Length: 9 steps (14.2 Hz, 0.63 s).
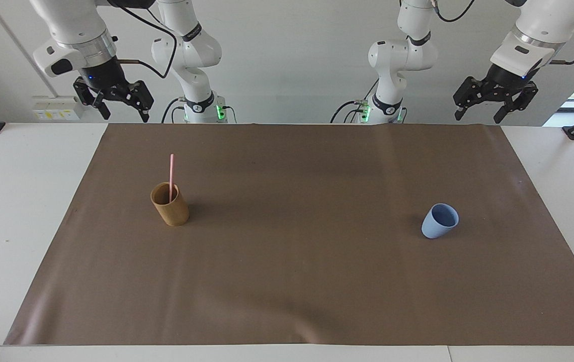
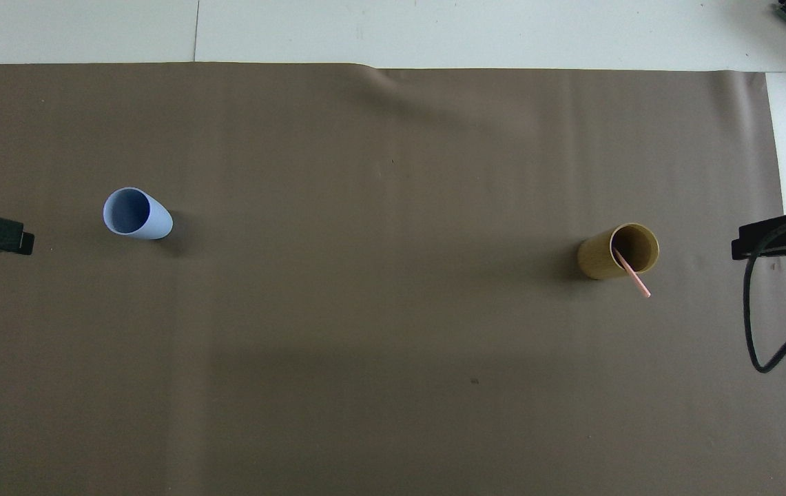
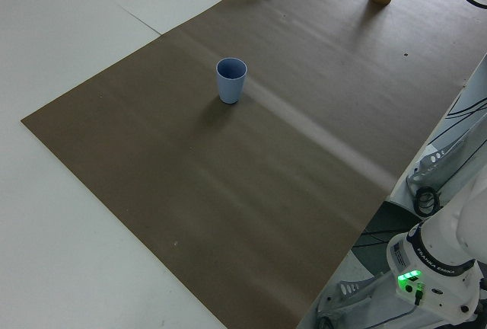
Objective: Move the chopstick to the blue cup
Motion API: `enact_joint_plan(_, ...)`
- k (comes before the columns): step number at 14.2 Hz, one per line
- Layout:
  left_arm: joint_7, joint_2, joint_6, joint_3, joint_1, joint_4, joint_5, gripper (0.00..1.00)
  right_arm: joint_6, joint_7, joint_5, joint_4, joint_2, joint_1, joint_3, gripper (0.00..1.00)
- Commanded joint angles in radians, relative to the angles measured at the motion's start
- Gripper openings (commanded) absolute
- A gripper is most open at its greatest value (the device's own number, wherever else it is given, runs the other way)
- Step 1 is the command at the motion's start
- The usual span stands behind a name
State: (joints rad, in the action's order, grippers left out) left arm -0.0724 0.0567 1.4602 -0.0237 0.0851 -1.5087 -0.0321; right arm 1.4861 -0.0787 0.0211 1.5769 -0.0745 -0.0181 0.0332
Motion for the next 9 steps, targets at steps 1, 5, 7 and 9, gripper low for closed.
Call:
enact_joint_plan(1, 0.003, 0.028, -0.006, -0.007, 0.01, -0.031, -0.011, 1.0, -0.004, 0.0, -0.015, 0.022, -0.022, 0.014, -0.007, 1.0)
enact_joint_plan(5, -0.004, 0.035, 0.002, 0.004, 0.012, -0.047, -0.005, 1.0, -0.004, 0.0, -0.015, 0.022, -0.022, 0.014, -0.007, 1.0)
enact_joint_plan(7, -0.006, 0.038, 0.003, 0.016, 0.012, -0.051, 0.003, 1.0, -0.006, 0.0, -0.015, 0.022, -0.022, 0.014, -0.007, 1.0)
enact_joint_plan(9, -0.009, 0.038, 0.006, 0.016, 0.01, -0.051, 0.012, 1.0, -0.004, 0.0, -0.015, 0.022, -0.022, 0.014, -0.007, 1.0)
